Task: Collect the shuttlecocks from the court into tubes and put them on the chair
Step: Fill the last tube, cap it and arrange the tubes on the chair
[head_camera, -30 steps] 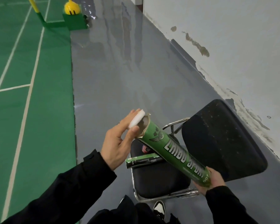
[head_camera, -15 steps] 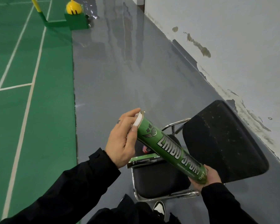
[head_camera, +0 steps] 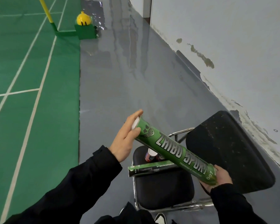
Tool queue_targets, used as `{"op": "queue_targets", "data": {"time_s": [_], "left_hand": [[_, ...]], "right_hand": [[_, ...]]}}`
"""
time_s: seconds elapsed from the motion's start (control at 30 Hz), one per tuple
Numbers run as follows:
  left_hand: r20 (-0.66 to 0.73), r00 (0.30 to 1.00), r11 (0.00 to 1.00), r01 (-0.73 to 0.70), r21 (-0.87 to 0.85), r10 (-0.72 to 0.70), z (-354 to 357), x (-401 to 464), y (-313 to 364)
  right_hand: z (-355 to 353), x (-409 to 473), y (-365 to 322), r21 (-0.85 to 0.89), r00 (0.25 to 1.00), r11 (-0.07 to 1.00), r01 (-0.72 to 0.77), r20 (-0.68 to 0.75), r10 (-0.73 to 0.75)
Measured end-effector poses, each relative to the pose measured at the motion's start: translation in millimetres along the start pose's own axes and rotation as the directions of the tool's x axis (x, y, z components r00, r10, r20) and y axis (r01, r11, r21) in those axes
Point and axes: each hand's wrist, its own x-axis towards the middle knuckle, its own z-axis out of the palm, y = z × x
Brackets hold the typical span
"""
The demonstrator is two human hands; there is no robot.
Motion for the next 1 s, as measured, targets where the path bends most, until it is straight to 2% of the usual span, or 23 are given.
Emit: {"op": "queue_targets", "data": {"time_s": [0.07,0.1,0.23,0.33,0.4,0.47,0.57,0.67,0.7,0.77,0.87,1.0], "left_hand": [[0.029,0.999,0.996,0.016,-0.086,-0.013,-3,1,4],[0.035,0.999,0.997,0.006,-0.072,-0.003,-4,1,6],[0.002,0.998,0.988,-0.058,0.142,0.058,-8,2,-5],[-0.053,0.998,0.977,-0.012,0.213,0.024,-16,5,-15],[-0.086,0.995,0.993,0.067,0.098,-0.059,-23,7,-16],[-0.099,0.975,0.974,0.189,-0.124,-0.201,-28,11,-20],[-0.156,0.894,0.838,0.317,-0.445,-0.421,-30,9,-25],[-0.152,0.716,0.565,0.382,-0.731,-0.681,-34,3,-47],[-0.135,0.677,0.513,0.397,-0.761,-0.724,-35,-1,-54],[-0.076,0.647,0.445,0.43,-0.786,-0.759,-32,-11,-65],[-0.021,0.573,0.391,0.532,-0.751,-0.819,-34,-19,-76],[-0.056,0.494,0.338,0.503,-0.795,-0.868,-41,-19,-72]], "right_hand": [[7,-12,-4,-0.004,0.999,1.0,0.028,-0.038,-0.028],[9,-14,-8,0.011,0.998,1.0,0.027,-0.059,-0.027],[22,-25,-20,0.031,0.993,0.999,0.025,-0.116,-0.021],[24,-23,-22,-0.023,0.992,0.999,0.042,-0.12,-0.044],[28,-28,-22,-0.069,0.991,0.996,0.059,-0.117,-0.066],[30,-33,-25,-0.067,0.993,0.994,0.081,-0.083,-0.087],[38,-39,-41,-0.151,0.972,0.963,0.225,-0.037,-0.233],[58,-50,-55,-0.133,0.95,0.941,0.31,0.023,-0.31],[64,-54,-56,-0.121,0.944,0.936,0.331,0.055,-0.326],[72,-63,-57,-0.113,0.931,0.927,0.359,0.116,-0.346],[71,-71,-55,-0.18,0.924,0.913,0.367,0.182,-0.336],[74,-69,-54,-0.293,0.901,0.855,0.428,0.217,-0.376]]}}
